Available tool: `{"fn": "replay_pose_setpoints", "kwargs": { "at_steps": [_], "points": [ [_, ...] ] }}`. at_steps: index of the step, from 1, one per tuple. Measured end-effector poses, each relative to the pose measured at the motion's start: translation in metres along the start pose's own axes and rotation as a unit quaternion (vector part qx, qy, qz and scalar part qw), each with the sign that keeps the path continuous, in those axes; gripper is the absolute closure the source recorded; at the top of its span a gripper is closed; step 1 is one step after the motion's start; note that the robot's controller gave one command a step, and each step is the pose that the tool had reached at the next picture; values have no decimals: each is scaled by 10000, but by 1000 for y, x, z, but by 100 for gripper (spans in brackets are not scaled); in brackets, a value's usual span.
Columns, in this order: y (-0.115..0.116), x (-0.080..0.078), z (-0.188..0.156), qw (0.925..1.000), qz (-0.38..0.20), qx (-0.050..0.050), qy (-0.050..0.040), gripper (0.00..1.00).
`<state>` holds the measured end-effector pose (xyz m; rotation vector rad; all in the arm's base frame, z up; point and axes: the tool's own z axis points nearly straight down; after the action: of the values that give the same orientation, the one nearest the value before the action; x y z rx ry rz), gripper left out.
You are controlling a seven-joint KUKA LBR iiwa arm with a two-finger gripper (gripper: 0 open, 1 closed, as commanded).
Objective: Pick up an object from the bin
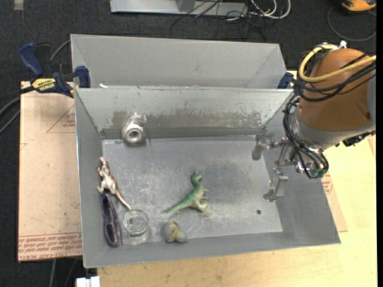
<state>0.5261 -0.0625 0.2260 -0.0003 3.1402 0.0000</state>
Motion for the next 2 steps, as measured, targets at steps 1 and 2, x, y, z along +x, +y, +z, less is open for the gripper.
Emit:
{"fn": "replay_pose_setpoints", "kwargs": {
  "at_steps": [1,2],
  "points": [
    [60,10,92,9945,-1046,-9,10,0],
    [71,-7,77,9905,-1373,-5,-2,0]
  ]
}}
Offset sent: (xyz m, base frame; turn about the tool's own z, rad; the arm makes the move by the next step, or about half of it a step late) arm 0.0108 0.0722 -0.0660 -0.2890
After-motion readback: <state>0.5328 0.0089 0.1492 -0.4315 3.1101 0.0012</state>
